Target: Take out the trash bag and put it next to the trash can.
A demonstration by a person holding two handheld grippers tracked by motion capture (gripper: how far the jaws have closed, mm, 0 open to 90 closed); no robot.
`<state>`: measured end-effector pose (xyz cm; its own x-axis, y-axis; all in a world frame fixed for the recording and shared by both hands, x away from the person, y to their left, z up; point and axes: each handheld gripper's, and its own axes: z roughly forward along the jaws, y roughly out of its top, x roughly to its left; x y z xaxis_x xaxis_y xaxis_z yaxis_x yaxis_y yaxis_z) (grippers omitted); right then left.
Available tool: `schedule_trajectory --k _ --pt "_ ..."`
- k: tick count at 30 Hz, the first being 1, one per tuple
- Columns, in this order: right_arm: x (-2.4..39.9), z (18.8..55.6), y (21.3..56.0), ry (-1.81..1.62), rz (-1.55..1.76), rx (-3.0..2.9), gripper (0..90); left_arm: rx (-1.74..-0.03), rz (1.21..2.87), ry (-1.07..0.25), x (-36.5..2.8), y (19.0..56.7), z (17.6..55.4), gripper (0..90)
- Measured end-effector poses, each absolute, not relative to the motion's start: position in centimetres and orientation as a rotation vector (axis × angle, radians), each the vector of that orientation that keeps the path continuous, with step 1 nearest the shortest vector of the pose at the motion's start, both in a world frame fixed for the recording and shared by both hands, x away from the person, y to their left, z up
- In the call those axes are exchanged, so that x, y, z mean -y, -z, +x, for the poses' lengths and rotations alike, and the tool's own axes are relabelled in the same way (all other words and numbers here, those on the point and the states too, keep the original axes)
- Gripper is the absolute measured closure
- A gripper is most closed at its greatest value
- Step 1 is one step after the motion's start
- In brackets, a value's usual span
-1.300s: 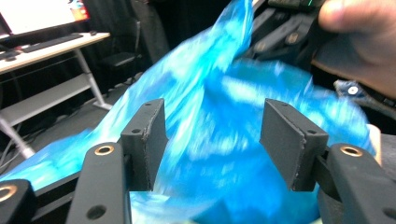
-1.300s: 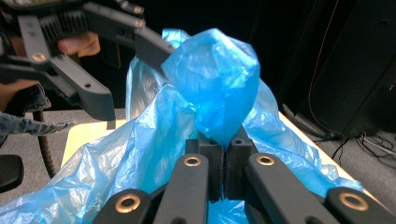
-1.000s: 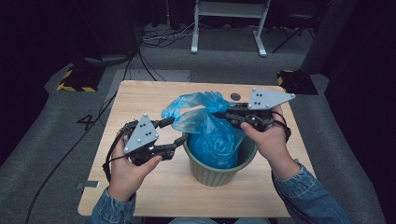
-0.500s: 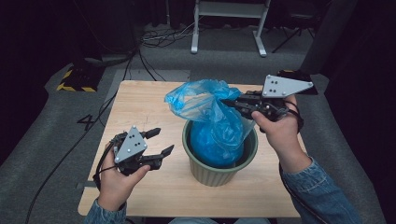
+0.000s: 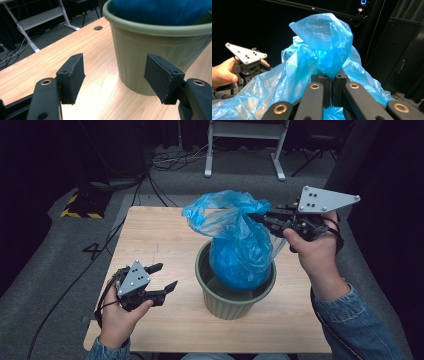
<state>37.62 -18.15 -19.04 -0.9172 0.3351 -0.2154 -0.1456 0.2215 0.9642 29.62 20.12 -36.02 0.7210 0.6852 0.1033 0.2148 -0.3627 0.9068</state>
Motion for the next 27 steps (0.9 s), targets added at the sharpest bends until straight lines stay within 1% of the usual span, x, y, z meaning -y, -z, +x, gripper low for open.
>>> schedule_trajectory --k 5,11,22,27 --pt "19.2 36.9 16.7 -1.728 0.157 -2.081 88.6 -0.721 1.922 -0.573 -20.7 37.0 29.6 32.0" --pt "20.9 36.2 14.9 -1.721 0.154 -2.036 88.5 -0.743 1.949 -0.562 -21.1 38.1 29.7 32.2" --pt "24.4 35.1 14.0 -1.687 0.203 -1.975 88.5 -0.767 1.949 -0.532 -21.7 39.4 30.4 31.6" --pt "26.5 34.8 14.0 -1.659 0.255 -1.951 88.4 -0.764 1.983 -0.519 -21.7 40.3 31.0 32.3"
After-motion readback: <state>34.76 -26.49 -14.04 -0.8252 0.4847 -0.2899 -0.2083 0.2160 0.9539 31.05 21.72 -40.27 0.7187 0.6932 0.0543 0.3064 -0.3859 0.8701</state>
